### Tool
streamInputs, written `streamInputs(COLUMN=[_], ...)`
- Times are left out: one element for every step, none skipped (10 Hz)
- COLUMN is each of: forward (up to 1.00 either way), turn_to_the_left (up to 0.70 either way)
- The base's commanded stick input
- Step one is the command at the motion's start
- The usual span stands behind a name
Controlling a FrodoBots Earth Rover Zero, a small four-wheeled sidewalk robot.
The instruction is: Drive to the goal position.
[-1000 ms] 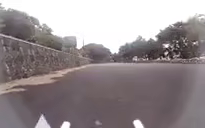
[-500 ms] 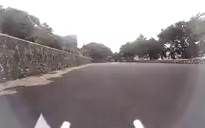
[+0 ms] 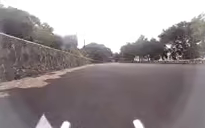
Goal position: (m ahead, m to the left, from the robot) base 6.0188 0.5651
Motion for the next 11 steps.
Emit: streamInputs(forward=[0.50, 0.50, 0.50, 0.50, 0.50, 0.50, 0.50, 0.50, 0.50, 0.50, 0.50], turn_to_the_left=[-0.49, -0.50, -0.49, -0.41, -0.33, -0.25, -0.17, -0.09, -0.01, 0.00, 0.00])
